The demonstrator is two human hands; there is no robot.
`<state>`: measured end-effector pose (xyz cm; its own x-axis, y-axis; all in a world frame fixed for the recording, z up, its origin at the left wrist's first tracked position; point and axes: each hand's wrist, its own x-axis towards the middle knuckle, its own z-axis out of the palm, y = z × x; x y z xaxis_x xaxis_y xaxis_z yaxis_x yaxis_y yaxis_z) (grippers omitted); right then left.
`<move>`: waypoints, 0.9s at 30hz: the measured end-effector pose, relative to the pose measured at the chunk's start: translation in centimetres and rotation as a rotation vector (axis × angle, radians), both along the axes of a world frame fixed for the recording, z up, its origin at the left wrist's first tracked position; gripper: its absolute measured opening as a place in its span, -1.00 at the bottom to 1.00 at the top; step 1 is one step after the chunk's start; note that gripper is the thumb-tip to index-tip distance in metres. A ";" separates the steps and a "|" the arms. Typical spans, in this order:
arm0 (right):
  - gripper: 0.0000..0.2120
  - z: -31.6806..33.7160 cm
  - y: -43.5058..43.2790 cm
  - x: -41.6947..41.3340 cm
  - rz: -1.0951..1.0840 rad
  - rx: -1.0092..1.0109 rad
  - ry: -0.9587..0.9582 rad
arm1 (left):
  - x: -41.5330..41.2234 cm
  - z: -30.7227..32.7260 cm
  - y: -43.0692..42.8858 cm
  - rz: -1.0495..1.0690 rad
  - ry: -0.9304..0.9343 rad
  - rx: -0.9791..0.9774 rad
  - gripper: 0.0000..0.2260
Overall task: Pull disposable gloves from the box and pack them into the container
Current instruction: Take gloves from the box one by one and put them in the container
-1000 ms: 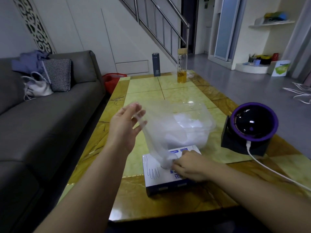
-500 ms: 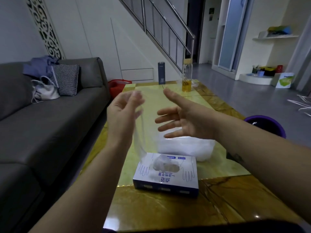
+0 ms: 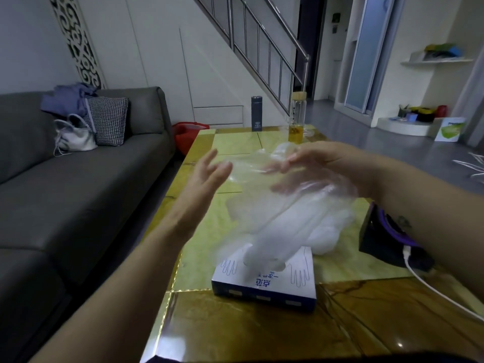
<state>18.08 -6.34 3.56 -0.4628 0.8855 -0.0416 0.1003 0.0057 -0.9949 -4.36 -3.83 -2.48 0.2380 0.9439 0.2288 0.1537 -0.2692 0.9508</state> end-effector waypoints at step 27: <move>-0.39 -11.2 9.9 6.6 -0.392 0.180 -1.055 | 10.0 -2.8 11.4 -0.140 0.971 0.577 -0.61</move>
